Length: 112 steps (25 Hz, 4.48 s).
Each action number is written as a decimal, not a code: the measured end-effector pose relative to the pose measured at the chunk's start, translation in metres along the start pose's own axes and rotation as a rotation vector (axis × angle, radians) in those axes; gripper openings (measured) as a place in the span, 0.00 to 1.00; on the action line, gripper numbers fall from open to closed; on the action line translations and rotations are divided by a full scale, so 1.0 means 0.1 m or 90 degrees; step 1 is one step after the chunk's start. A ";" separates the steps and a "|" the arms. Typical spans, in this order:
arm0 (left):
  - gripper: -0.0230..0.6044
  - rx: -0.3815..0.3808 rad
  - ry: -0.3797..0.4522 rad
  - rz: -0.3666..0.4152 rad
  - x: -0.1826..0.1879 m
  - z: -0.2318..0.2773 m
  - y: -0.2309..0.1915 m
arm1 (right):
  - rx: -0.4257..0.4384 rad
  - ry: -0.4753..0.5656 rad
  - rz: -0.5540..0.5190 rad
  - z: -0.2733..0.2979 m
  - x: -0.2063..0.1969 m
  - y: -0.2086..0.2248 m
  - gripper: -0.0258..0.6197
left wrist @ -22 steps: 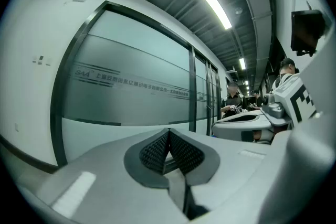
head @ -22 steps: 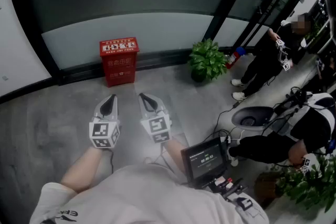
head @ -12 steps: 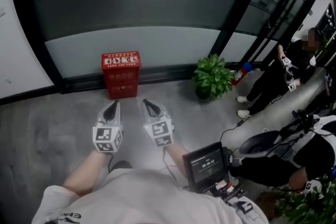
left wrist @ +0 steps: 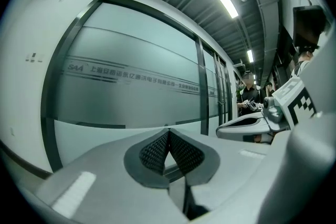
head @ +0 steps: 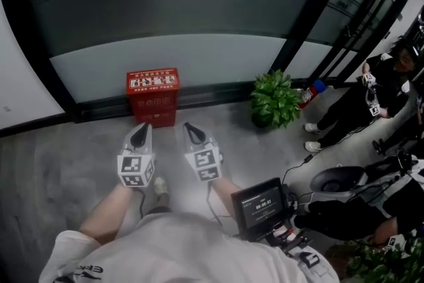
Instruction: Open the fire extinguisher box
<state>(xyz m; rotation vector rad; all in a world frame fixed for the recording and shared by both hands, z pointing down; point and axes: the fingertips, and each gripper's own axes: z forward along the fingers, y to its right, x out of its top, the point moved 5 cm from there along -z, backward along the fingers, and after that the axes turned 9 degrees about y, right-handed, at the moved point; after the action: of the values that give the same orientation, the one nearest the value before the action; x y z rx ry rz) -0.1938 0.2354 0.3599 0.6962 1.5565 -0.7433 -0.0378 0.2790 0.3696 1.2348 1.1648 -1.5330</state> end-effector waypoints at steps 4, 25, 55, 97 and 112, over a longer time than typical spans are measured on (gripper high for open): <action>0.04 -0.013 -0.012 -0.009 -0.12 0.53 -0.38 | -0.017 -0.015 -0.004 0.57 -0.04 0.20 0.06; 0.04 -0.042 -0.056 0.009 -0.46 2.36 -1.78 | -0.052 -0.079 -0.019 2.76 -0.24 0.79 0.06; 0.04 0.225 -0.166 0.024 -1.47 4.20 -1.61 | 0.210 -0.123 -0.052 4.56 -1.35 2.74 0.06; 0.04 0.316 -0.454 -0.122 -4.54 3.63 -1.43 | 0.676 -0.011 -0.763 4.77 -4.43 1.86 0.46; 0.04 0.327 -0.437 -0.103 -4.15 3.68 -1.50 | 0.712 0.019 -0.685 4.74 -3.83 2.02 0.30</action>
<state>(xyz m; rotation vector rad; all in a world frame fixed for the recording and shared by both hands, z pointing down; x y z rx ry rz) -0.0433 -0.1551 0.7535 0.5916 0.7974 -1.3631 0.1211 -0.2083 0.7559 1.2972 1.0089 -3.2672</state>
